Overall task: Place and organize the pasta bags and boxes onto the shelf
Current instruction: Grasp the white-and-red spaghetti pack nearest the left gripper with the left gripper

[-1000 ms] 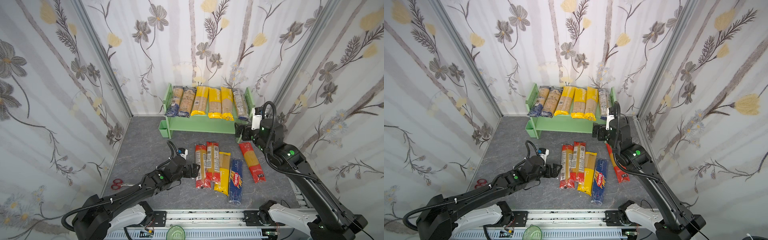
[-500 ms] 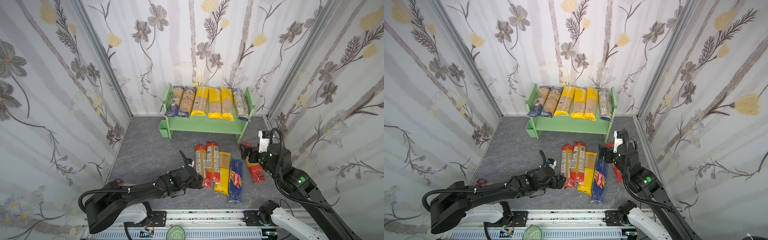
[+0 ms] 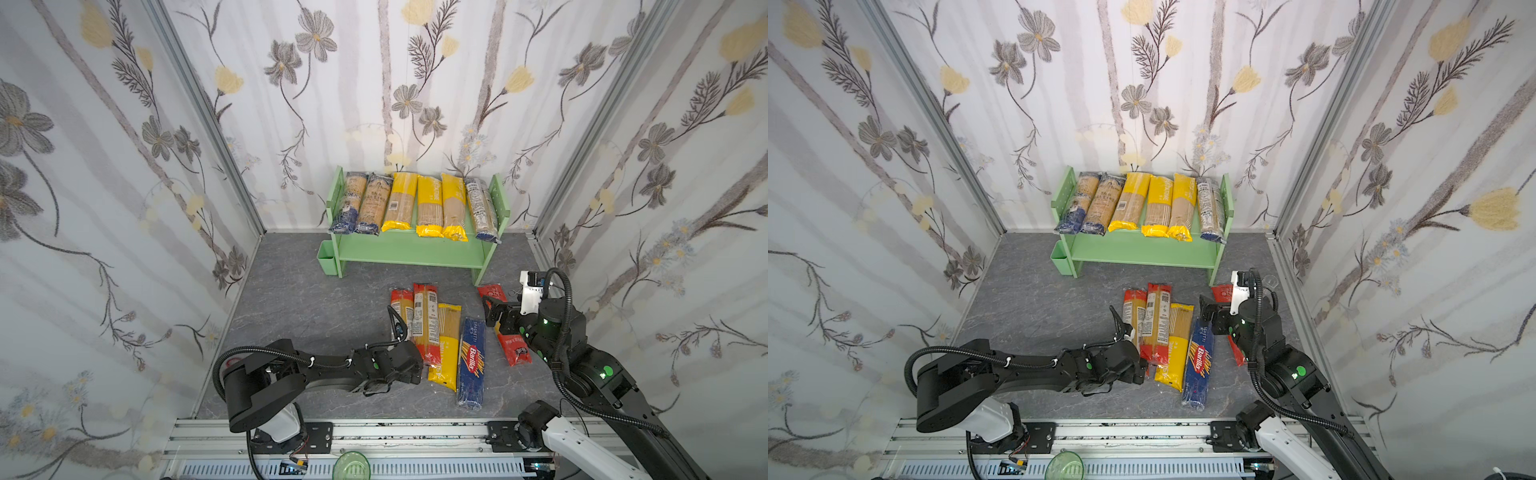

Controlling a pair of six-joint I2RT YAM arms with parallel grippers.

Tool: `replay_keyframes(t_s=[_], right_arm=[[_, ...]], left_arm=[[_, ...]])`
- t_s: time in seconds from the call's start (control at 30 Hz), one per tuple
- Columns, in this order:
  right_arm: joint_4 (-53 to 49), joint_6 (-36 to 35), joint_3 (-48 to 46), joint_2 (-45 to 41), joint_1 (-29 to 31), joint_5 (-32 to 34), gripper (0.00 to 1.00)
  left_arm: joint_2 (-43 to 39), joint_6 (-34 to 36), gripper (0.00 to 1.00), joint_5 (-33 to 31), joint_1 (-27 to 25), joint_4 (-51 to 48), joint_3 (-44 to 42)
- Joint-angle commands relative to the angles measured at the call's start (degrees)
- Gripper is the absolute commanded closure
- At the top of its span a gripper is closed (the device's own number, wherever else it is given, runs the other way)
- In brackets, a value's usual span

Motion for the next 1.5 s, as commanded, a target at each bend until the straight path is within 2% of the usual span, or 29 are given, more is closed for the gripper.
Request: replay_keyframes(t_s=[0.0,0.13,0.23,0.5,0.63,0.87,1.03,1.17,1.47], right_arm=[[2.18,-0.19,-0.31,-0.79,0.01,1.17,0.0],[1.93,-0.36,-0.25,-1.91,0.08,1.47,0.0],[1.93,-0.41,-0.28,-2.64,0.01,1.71,0.0],[3.21,-0.36,-0.54,-1.67,0.01,1.13,0.0],[4.32,-0.32,-0.85,-0.84,0.07,0.55,0.0],[6.1,-0.63,-0.86,0.52,0.01,-0.38,0.0],[6.79,-0.63,-0.92,1.46,0.01,-1.15,0.0],[7.19,-0.46,-1.1,1.66,0.04,-1.6,0.0],[6.13,-0.48,-1.41,0.76,0.01,-0.75,0.0]], left_arm=[[2.52,0.17,0.0,-0.42,0.04,-2.54,0.76],[4.4,1.41,0.0,-2.62,0.81,-6.36,2.06],[4.65,1.16,0.05,-4.36,1.09,-9.13,2.5],[0.42,-0.1,0.12,-7.4,2.81,-14.22,0.23],[-3.85,-1.2,0.11,-7.91,3.76,-15.34,-2.04],[-10.63,-0.75,0.0,-5.66,4.54,-15.72,-4.16],[-12.82,1.61,0.0,-4.77,4.22,-15.38,-3.72],[-11.36,2.49,0.0,-5.38,4.19,-14.91,-2.71],[-2.54,2.83,0.0,-5.16,3.75,-13.09,-0.18]])
